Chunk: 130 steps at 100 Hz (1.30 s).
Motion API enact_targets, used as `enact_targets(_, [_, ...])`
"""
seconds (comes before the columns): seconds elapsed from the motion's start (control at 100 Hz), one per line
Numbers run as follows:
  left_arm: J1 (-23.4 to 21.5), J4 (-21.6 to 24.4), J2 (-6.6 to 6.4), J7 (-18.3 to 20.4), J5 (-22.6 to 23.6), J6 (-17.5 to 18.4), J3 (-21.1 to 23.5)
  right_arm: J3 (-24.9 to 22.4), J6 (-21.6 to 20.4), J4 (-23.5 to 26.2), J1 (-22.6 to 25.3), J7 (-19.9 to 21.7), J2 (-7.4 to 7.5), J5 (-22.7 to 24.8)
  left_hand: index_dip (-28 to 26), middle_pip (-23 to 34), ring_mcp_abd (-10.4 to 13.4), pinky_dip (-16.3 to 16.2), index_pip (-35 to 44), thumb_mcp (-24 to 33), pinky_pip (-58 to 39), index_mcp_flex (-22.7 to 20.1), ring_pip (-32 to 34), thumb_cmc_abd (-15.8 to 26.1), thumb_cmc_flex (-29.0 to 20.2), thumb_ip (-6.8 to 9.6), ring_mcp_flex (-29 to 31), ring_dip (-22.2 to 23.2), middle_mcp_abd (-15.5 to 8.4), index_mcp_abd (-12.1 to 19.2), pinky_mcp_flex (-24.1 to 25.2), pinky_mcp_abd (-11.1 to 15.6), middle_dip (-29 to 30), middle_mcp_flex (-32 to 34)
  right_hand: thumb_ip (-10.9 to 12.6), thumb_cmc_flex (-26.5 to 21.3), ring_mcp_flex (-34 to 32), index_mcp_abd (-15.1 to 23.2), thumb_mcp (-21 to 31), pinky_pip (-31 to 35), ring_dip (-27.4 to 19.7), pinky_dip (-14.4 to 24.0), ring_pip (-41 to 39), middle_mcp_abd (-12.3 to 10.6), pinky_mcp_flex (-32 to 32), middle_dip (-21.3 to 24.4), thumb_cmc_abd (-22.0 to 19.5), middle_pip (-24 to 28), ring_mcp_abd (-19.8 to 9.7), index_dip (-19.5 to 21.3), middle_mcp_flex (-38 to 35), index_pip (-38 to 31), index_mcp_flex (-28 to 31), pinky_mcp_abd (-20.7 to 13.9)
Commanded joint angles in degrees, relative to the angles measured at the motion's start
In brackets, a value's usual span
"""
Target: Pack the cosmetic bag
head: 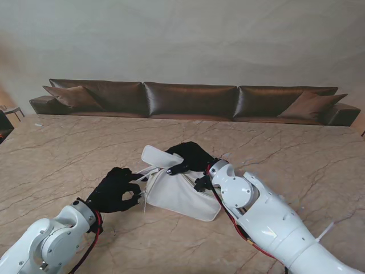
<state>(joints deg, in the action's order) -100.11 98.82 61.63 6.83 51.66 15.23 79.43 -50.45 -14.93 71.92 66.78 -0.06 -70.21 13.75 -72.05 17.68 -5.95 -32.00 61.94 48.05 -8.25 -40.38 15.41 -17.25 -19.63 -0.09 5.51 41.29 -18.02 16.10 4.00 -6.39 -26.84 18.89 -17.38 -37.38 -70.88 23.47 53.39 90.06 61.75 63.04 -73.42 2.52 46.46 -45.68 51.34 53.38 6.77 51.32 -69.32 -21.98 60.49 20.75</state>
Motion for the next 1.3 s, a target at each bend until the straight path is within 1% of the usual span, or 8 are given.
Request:
enact_targets(0.0, [-1.9, -0.5, -2.13, 1.7, 1.8, -0.1, 1.4, -0.9, 0.1, -2.3, -1.7, -2.8, 1.53, 1.5, -1.0, 1.2, 0.0, 0.9, 17.3, 1.0, 1.4, -8.3, -1.2, -3.7, 1.2, -0.49, -0.4, -0.9, 15.2, -1.6, 0.1, 0.2, 1.3, 2.7, 14.4, -13.8, -3.7, 1.8, 31.1, 2.2, 1.7, 1.5, -5.8, -7.3, 0.4, -2.8, -18.1, 9.0, 0.4, 9.2, -7.3, -42.7, 11.0, 1.1])
enact_targets(0.09, [-1.6, 0.8, -2.28, 1.7, 3.5, 0.9, 1.1, 0.2, -0.2, -3.3, -2.2, -4.5, 1.13, 2.8, 0.4, 1.0, 0.0, 0.5, 16.2, 3.4, 0.9, -5.4, -1.0, -7.7, -0.4, -2.30, -0.8, -0.9, 15.2, -1.1, 0.3, 0.2, 1.8, 1.4, 14.4, -13.8, -3.7, 1.8, 31.1, 2.1, 1.7, 1.6, -5.9, -7.3, 0.4, -2.8, -18.1, 9.0, 0.5, 9.0, -7.4, -42.7, 11.0, 1.2])
enact_targets(0.31, [-2.9, 3.5, -1.51, -1.6, 3.0, -3.3, 0.0, 1.1, 1.0, -4.7, -2.4, -8.8, 0.07, 4.5, -0.8, 0.9, 0.9, 5.4, 14.7, -0.8, 3.5, -4.9, -2.9, 1.9, -2.2, -4.06, -2.9, -1.1, 15.4, -3.1, -0.6, 1.9, 1.9, -1.5, 14.4, -13.8, -3.7, 1.8, 31.2, 2.4, 1.7, 1.8, -6.5, -7.2, 0.6, -2.9, -18.1, 9.2, 0.6, 8.8, -7.6, -42.9, 11.3, 1.4])
enact_targets(0.59, [-4.5, 4.1, -1.12, -4.1, 5.2, -6.9, 1.3, -1.2, -0.1, -5.8, -1.3, -10.1, -0.65, 1.0, -1.6, -4.4, -1.7, 5.7, 13.6, -1.3, 2.4, -4.8, -5.7, 2.7, -2.6, -4.38, -2.8, -6.4, 26.1, -2.5, -0.4, 1.1, 11.8, -2.9, 14.5, -13.8, -3.7, 1.4, 31.3, 2.4, 1.7, 2.0, -7.0, -6.8, 0.9, -3.0, -18.1, 9.4, 0.9, 8.6, -7.6, -43.3, 11.6, 1.3])
enact_targets(0.79, [-4.7, 2.5, -0.53, -6.7, 4.0, -12.1, 0.5, -2.5, -0.8, -5.4, -0.2, -9.8, -0.41, 0.3, -1.3, -4.3, -6.6, -0.1, 11.8, -1.7, -0.7, -4.1, -6.7, 1.5, -3.6, -5.49, -0.7, -11.1, 31.5, -2.6, 0.9, -1.8, 14.4, -3.7, 14.5, -13.8, -3.7, 1.4, 31.3, 2.4, 1.9, 2.3, -7.3, -6.6, 0.8, -3.0, -18.0, 9.6, 1.1, 8.5, -7.8, -43.4, 11.8, 1.7])
enact_targets(0.85, [-4.6, 2.1, -0.41, -7.4, 3.9, -13.2, 0.1, -2.8, -1.0, -5.2, 0.1, -9.9, -0.32, 0.5, -1.3, -3.9, -9.2, -6.0, 11.5, -1.5, -3.3, -4.2, -6.2, 0.9, -4.1, -5.80, 1.8, -13.5, 33.2, -3.3, 2.0, -3.8, 14.2, -2.5, 14.5, -13.8, -3.7, 1.4, 31.3, 2.4, 1.9, 2.3, -7.4, -6.6, 0.8, -3.0, -18.0, 9.6, 1.1, 8.5, -7.9, -43.4, 11.9, 1.8])
enact_targets(0.99, [-4.7, 2.5, -0.51, -6.6, 5.5, -16.9, -0.6, -3.6, -1.3, -4.7, 0.7, -11.1, -0.33, 1.3, -1.4, -2.9, -10.9, -18.4, 11.1, -2.4, -7.2, -4.2, -2.5, 1.3, -4.6, -5.88, 8.2, -14.2, 33.1, -3.9, 3.4, -5.9, 13.6, 1.2, 14.5, -13.8, -3.7, 1.4, 31.3, 2.4, 1.9, 2.5, -7.5, -6.5, 0.8, -3.0, -18.0, 9.6, 1.2, 8.4, -7.9, -43.4, 12.1, 1.8])
enact_targets(1.29, [-4.8, 2.5, -0.81, -3.8, 4.7, -16.1, -0.2, -3.0, -3.0, -6.1, 0.5, -11.1, -0.59, 0.5, -1.5, -3.3, -7.4, -16.8, 11.7, -3.0, -3.7, -4.3, -2.3, 1.0, -3.7, -4.35, 5.2, -14.4, 27.3, -4.5, 2.4, -4.4, 13.7, 0.9, 14.6, -13.8, -3.6, 1.2, 31.4, 2.3, 2.1, 2.9, -8.0, -6.3, 1.0, -3.1, -17.9, 9.8, 1.5, 8.3, -8.1, -43.5, 12.4, 2.1])
